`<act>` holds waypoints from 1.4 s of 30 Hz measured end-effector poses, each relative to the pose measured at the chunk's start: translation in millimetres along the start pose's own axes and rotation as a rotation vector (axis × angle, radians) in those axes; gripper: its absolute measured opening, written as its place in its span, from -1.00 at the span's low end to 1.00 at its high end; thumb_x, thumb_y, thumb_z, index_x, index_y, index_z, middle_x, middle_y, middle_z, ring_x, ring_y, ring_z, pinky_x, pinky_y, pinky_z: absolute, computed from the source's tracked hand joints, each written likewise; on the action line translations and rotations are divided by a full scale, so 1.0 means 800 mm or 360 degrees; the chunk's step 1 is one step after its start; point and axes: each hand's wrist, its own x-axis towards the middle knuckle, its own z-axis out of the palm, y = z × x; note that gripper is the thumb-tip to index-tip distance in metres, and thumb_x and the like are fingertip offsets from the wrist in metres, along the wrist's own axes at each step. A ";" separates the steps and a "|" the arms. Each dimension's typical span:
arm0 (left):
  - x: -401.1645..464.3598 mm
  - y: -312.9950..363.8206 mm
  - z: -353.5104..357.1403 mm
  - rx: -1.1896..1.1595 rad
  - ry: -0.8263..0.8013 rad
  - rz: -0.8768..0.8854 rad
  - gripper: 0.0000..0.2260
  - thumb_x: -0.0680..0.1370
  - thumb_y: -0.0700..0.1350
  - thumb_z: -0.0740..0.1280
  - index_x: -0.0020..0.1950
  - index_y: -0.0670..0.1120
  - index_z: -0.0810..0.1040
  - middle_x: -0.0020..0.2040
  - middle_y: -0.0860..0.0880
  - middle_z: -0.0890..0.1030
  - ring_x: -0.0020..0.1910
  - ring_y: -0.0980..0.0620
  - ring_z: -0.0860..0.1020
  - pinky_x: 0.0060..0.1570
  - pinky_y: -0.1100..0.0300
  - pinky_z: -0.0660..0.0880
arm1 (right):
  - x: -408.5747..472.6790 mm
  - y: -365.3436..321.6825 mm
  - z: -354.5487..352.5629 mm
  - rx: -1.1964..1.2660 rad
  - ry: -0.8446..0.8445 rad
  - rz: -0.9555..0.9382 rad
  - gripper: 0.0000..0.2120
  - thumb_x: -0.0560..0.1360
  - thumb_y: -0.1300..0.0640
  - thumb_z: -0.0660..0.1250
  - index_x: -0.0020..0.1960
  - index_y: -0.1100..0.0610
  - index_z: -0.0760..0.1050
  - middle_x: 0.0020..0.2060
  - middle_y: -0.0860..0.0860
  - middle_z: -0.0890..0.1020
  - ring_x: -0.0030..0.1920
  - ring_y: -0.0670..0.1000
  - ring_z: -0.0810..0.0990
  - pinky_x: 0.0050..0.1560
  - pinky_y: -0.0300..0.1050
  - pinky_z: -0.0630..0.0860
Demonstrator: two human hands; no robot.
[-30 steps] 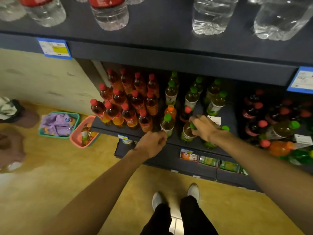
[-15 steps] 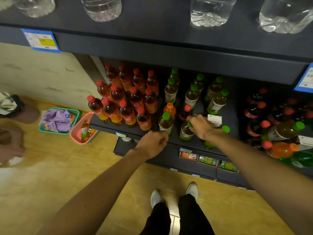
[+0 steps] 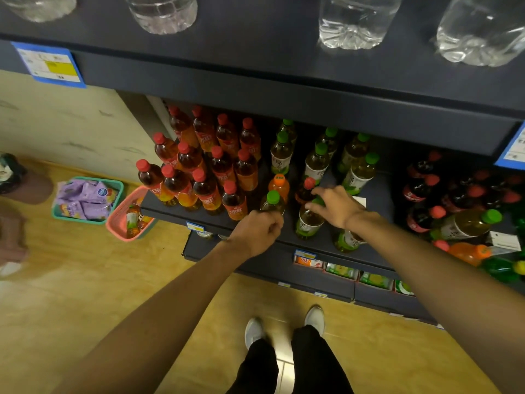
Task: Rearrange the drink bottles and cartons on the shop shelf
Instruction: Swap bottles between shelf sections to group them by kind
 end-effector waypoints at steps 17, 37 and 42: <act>-0.026 -0.021 -0.006 -0.0031 0.0206 -0.0136 -0.90 0.50 -0.23 0.29 -0.03 -0.10 0.55 -0.11 -0.05 0.55 -0.16 -0.04 0.51 -0.16 0.05 0.51 | 0.098 -0.006 0.009 0.0153 0.0107 0.0472 -0.53 0.42 -0.13 0.41 0.21 0.12 0.51 0.14 0.20 0.55 0.14 0.22 0.53 0.01 -0.02 0.50; -0.044 -0.022 -0.026 0.0003 0.0194 -0.0240 -0.80 0.51 -0.24 0.29 0.11 -0.11 0.56 -0.11 0.03 0.50 -0.15 0.04 0.50 -0.15 0.16 0.47 | 0.103 -0.005 0.019 0.0186 0.0246 0.0446 -0.68 0.49 0.08 0.37 0.20 0.18 0.53 0.11 0.28 0.56 0.14 0.29 0.52 0.01 0.03 0.51; -0.036 -0.018 -0.030 0.0031 0.0206 -0.0147 -0.83 0.52 -0.23 0.28 0.08 -0.10 0.56 -0.12 0.03 0.49 -0.17 0.01 0.49 -0.16 0.10 0.50 | 0.083 -0.009 -0.002 0.0254 0.0381 0.0353 -0.75 0.49 0.02 0.35 0.11 0.12 0.53 0.03 0.24 0.59 0.06 0.26 0.55 -0.01 -0.01 0.50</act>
